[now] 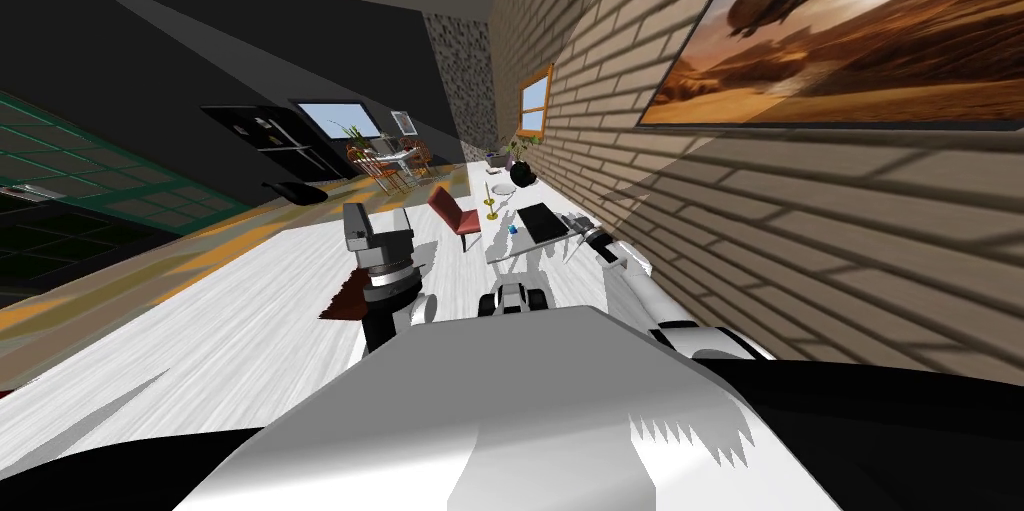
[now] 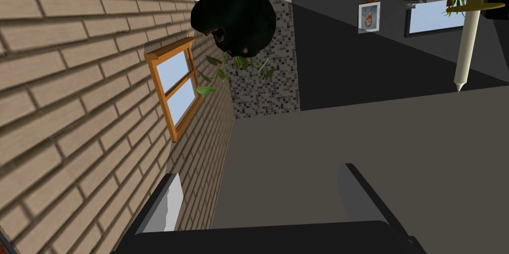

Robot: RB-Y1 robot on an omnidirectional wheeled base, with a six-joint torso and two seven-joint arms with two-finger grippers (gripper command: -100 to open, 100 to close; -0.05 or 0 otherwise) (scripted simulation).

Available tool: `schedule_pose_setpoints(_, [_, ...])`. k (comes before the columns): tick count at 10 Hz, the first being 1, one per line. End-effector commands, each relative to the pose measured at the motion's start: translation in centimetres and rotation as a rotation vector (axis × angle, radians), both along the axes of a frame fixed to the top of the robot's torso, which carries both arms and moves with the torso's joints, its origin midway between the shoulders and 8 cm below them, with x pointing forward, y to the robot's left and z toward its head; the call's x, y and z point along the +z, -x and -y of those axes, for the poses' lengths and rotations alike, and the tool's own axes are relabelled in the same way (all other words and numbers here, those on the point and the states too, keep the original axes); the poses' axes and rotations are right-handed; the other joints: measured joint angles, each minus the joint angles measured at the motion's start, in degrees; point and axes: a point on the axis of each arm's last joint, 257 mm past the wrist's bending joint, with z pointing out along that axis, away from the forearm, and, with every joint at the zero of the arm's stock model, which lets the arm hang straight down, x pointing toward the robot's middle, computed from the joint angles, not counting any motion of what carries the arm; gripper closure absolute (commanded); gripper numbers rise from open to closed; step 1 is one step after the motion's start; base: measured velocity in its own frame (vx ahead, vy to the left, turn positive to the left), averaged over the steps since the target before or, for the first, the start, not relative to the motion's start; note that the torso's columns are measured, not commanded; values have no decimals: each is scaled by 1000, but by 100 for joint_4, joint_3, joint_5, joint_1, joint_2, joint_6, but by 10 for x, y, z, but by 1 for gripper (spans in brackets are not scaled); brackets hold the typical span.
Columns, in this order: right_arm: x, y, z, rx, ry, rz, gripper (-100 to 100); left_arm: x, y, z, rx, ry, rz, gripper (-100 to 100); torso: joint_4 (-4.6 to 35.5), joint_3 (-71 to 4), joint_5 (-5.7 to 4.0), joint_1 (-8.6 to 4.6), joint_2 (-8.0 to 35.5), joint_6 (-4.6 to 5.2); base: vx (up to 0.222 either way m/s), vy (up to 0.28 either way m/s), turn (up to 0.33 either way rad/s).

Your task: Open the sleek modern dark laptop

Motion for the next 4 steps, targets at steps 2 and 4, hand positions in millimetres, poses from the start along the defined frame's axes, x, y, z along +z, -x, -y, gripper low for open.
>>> schedule_pose_setpoints(2, [0, 0, 0, 0, 0, 0, 0, 0, 0, 0, 0, 0, 0, 0, 2, 3, 2, 5, 6, 0, 0, 0, 0])
schedule_pose_setpoints(4, [0, 0, 0, 0, 0, 0, 0, 0, 0, 0, 0, 0, 0, 0, 3, 6, 2, 7, 10, 0, 0, 0, 0])
